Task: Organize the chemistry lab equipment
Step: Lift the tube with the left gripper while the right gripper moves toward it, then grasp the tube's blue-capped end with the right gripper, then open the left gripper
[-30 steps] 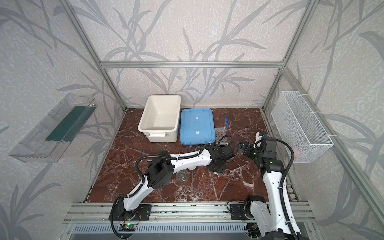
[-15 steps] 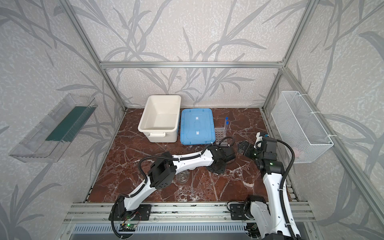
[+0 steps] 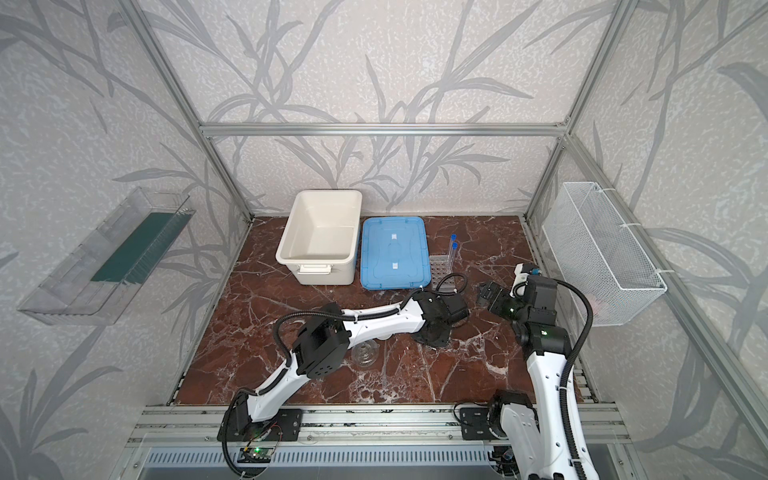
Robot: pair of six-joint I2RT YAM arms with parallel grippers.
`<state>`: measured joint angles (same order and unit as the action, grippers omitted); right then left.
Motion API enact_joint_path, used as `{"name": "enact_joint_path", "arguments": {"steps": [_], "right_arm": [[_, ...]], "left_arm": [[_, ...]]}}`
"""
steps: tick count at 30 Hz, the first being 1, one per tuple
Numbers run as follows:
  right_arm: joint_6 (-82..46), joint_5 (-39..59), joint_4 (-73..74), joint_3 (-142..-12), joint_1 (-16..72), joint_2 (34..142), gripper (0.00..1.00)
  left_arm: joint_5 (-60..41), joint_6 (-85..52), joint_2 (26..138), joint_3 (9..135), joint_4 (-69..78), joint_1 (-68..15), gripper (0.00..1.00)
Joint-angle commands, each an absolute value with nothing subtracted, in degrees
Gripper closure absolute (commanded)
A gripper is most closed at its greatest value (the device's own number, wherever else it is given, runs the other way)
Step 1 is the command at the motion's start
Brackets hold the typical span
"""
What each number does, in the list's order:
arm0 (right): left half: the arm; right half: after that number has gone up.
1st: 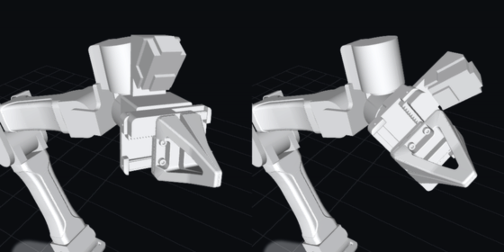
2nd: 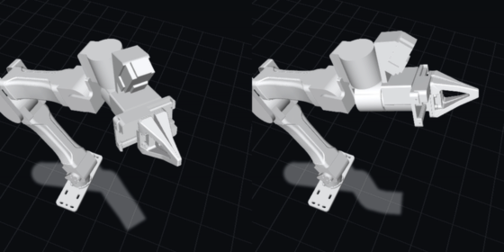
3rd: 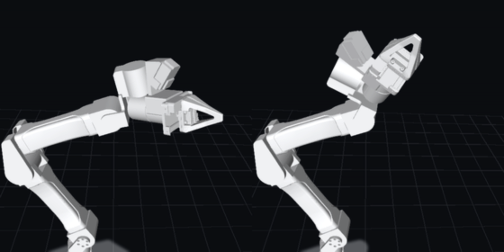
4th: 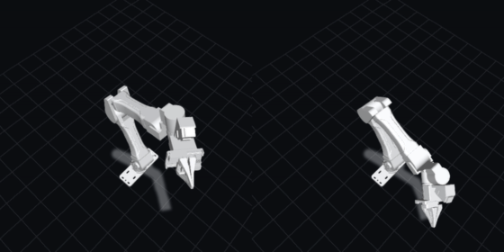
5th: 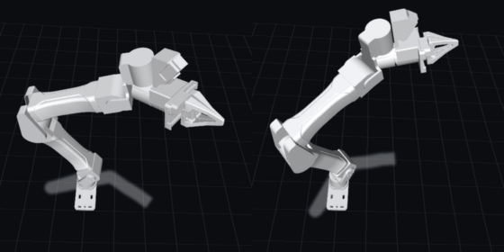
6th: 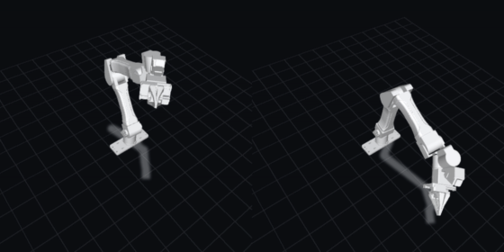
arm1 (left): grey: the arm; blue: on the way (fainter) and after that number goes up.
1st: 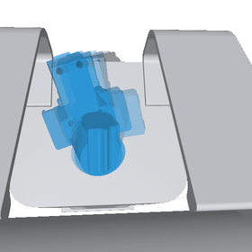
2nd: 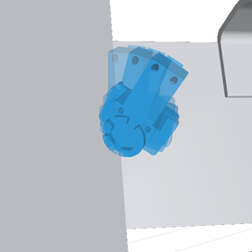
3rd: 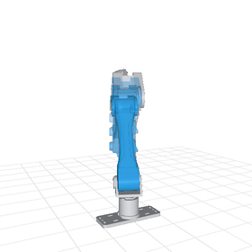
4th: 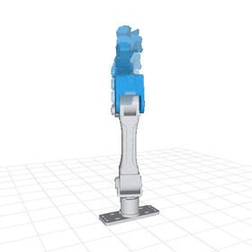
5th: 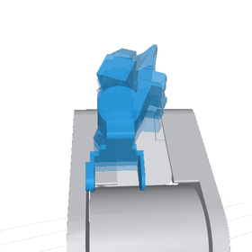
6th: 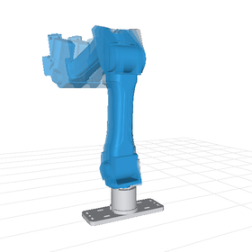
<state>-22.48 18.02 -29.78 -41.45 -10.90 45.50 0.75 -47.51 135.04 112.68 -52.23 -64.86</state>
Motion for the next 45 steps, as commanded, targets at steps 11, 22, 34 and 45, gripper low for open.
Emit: {"name": "enact_joint_path", "arguments": {"steps": [11, 22, 34, 45], "right_arm": [[-23.54, 38.74, -25.60, -43.32, -11.67, 54.05, 0.01], [-24.01, 40.83, -23.90, -47.78, -0.94, 62.05, 0.01], [-28.49, 40.45, -15.86, -46.07, 1.48, 65.20, 0.38], [-30.02, 39.36, -14.45, -44.75, 1.58, 66.42, 0.64]], "left_arm": [[-1.75, -36.22, 110.58, 85.49, -22.20, -63.15, 0.82], [-6.30, -34.46, 101.99, 72.81, -7.15, -62.96, 0.82], [-8.42, -36.42, 99.97, 70.68, -2.66, -63.02, 0.82], [-8.47, -36.65, 100.06, 70.47, -2.21, -63.19, 0.82]]}}
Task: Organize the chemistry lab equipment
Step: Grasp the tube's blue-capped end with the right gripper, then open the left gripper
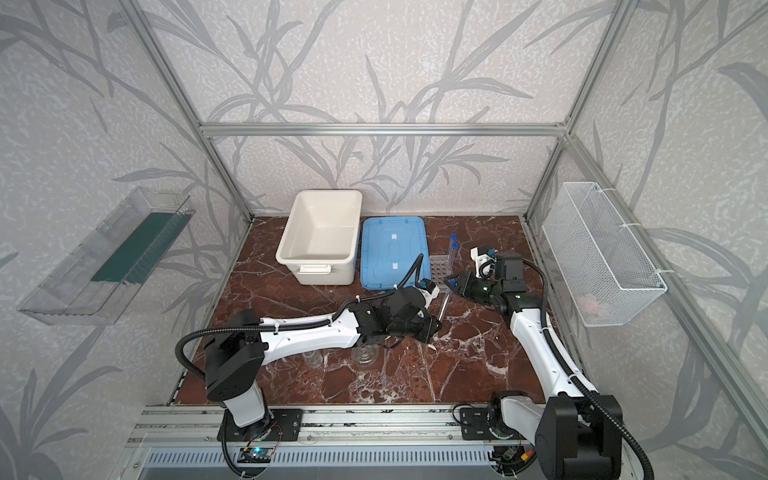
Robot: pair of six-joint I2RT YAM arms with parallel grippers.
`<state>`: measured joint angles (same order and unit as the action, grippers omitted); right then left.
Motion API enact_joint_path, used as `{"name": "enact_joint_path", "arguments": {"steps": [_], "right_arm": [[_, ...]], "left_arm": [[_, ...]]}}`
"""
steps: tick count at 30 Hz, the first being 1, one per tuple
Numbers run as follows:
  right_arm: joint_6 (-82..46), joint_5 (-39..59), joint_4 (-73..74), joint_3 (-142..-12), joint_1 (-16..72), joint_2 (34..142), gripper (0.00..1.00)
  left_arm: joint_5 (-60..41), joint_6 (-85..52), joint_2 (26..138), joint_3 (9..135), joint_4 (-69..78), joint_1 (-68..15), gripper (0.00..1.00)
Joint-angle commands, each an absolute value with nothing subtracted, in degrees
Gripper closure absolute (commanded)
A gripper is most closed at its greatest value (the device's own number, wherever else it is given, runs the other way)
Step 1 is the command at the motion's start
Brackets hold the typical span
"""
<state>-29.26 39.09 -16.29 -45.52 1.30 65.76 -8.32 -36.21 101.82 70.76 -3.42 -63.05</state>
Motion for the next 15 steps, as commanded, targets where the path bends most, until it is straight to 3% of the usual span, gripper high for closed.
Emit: {"name": "enact_joint_path", "arguments": {"steps": [1, 15], "right_arm": [[-30.29, 39.75, -13.93, -44.53, 1.59, 66.57, 0.65], [-30.31, 39.39, -14.57, -43.45, 1.65, 65.83, 0.81]], "left_arm": [[-8.31, -36.65, 100.11, 70.42, -2.26, -63.20, 0.82], [-8.41, -37.36, 101.35, 71.52, -2.73, -63.19, 0.81]]}}
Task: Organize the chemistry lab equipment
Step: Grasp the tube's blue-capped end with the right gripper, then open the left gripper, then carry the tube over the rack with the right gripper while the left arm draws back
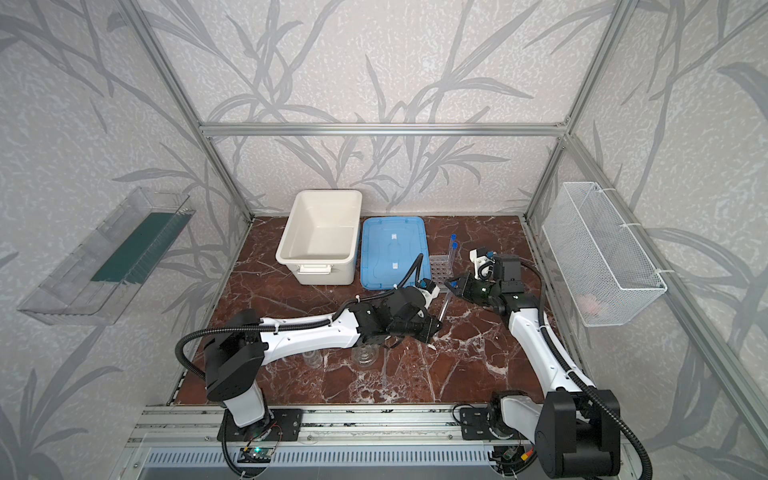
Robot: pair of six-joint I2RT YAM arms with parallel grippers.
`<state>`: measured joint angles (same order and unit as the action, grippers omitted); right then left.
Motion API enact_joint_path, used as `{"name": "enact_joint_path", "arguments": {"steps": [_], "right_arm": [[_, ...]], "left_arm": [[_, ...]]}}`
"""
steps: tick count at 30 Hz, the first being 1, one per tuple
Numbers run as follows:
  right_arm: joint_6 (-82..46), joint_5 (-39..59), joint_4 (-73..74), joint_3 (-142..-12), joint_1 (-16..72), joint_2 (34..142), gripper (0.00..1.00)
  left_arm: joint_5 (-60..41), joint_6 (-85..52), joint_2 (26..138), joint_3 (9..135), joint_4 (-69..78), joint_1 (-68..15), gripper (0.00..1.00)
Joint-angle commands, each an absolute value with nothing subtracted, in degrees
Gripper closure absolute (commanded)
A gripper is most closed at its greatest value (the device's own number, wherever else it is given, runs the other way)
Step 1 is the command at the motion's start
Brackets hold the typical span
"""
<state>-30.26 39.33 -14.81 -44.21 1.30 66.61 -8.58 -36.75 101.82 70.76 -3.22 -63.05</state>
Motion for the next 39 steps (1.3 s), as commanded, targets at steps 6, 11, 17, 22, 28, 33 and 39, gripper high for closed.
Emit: {"name": "enact_joint_path", "arguments": {"steps": [6, 11, 17, 22, 28, 33, 39], "right_arm": [[-30.41, 38.47, -14.59, -43.24, 1.63, 65.24, 0.84], [-29.91, 34.01, -12.99, -42.57, 1.58, 63.78, 0.84], [-26.65, 21.68, -10.07, -42.34, 1.67, 59.92, 0.84], [-23.86, 9.97, -2.61, -40.57, 2.49, 56.69, 0.85], [-20.06, -0.65, 11.31, -37.14, 5.62, 56.86, 0.86], [-15.38, -5.66, 18.58, -38.83, 8.31, 62.87, 0.86], [-9.84, -10.72, 27.31, -40.68, 12.19, 71.66, 0.86]], "left_arm": [[-8.70, -37.70, 101.74, 71.72, -2.17, -63.23, 0.58], [-7.17, -41.00, 101.53, 73.56, -2.80, -63.13, 0.01], [3.82, -49.15, 98.29, 78.02, -10.22, -62.51, 0.01], [4.15, -51.54, 98.44, 78.60, -10.44, -59.75, 0.01], [5.24, -48.69, 99.96, 79.48, -11.26, -57.28, 0.01], [0.16, -46.89, 101.66, 78.62, -7.41, -54.40, 0.01], [-0.20, -43.56, 106.10, 83.06, -10.30, -53.18, 0.01]]}}
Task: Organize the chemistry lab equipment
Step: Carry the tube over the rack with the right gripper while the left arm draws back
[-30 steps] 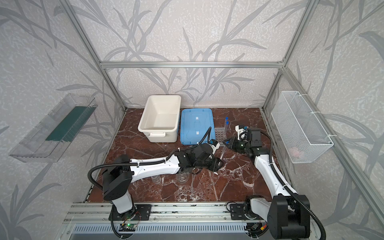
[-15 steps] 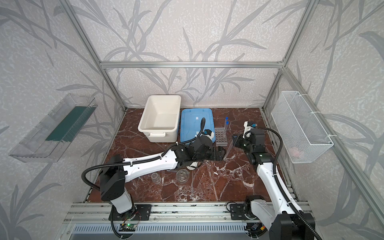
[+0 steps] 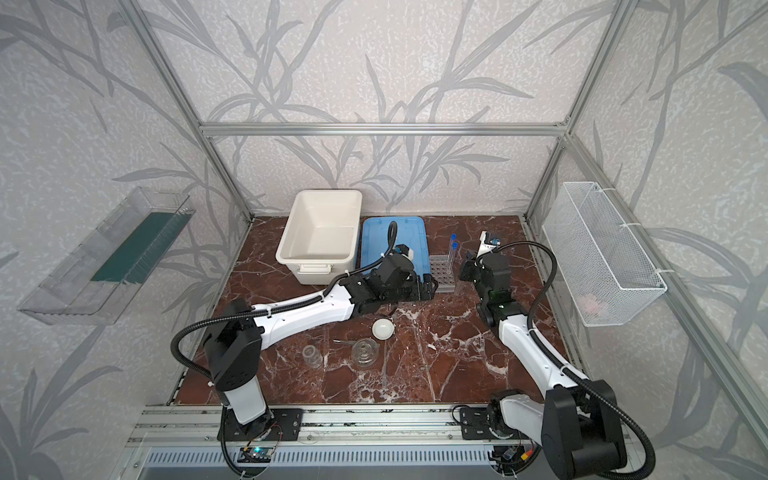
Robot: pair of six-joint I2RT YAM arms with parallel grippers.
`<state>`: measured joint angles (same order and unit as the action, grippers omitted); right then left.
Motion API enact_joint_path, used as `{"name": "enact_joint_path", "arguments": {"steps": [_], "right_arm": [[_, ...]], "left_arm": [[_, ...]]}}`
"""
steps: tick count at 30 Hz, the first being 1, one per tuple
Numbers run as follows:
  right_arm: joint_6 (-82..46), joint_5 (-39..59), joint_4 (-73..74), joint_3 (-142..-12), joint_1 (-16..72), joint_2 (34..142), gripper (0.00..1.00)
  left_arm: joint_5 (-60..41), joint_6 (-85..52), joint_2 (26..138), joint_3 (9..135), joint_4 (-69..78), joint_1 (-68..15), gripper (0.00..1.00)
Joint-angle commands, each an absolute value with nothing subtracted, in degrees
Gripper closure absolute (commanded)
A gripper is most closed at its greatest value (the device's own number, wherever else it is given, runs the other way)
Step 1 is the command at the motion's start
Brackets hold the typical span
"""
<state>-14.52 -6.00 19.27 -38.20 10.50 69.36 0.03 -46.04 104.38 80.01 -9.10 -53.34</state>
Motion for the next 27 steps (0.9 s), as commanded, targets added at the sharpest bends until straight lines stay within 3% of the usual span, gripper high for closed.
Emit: {"name": "enact_joint_path", "arguments": {"steps": [1, 14, 27], "right_arm": [[-8.80, -11.29, 29.04, -40.95, 12.71, 73.14, 0.86], [-5.00, -14.60, 45.03, -43.23, 14.57, 87.18, 0.86], [-4.84, -15.67, 51.49, -42.22, 15.51, 91.00, 0.85]], "left_arm": [[-0.18, -42.97, 106.88, 84.03, -10.99, -53.11, 0.01], [-4.13, -42.32, 113.50, 88.17, -11.68, -51.11, 0.01], [-6.92, -43.07, 116.65, 88.86, -10.75, -50.80, 0.01]]}}
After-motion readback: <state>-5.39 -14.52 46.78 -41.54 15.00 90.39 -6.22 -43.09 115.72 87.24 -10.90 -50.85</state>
